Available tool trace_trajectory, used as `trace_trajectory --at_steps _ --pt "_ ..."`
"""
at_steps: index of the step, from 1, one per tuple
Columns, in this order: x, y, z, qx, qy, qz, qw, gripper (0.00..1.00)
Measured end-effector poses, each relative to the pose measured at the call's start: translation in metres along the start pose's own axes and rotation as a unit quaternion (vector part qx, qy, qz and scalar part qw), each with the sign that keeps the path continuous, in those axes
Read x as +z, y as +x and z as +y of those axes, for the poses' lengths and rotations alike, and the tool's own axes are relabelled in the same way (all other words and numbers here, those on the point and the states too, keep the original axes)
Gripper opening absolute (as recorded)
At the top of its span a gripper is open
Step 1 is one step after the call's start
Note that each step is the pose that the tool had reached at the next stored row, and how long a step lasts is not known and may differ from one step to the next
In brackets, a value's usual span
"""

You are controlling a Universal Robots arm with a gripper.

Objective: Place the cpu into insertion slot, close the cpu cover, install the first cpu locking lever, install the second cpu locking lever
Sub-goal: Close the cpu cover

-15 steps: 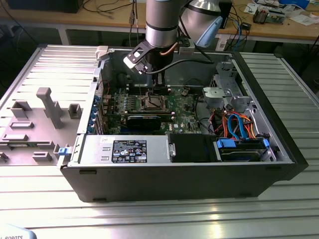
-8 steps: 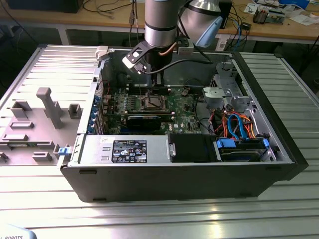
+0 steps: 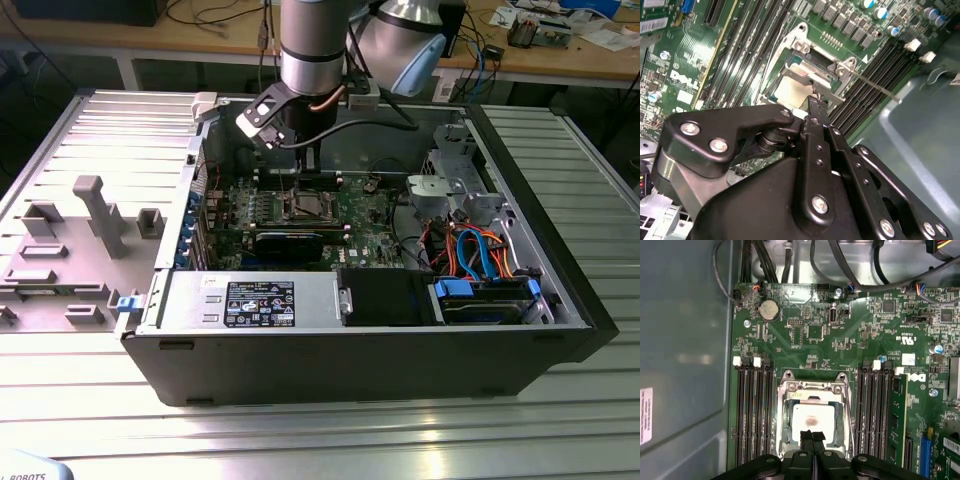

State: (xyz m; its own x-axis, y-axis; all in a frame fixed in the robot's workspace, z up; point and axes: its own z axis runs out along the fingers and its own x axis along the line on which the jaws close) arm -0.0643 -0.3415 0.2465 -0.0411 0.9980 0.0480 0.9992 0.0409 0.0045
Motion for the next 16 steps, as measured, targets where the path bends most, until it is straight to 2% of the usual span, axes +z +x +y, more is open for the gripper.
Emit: trace_trajectory --at_steps 11,13,16 --pt "0.0003 0.0007 -0.0175 0.0 0.0 0.0 1.0 0.11" --pt "0.0003 0.0009 -0.0199 0.0 0.0 0.0001 1.0 0.11" --pt "0.0003 0.0008 -0.0201 0.0 0.0 0.0 1.0 0.11"
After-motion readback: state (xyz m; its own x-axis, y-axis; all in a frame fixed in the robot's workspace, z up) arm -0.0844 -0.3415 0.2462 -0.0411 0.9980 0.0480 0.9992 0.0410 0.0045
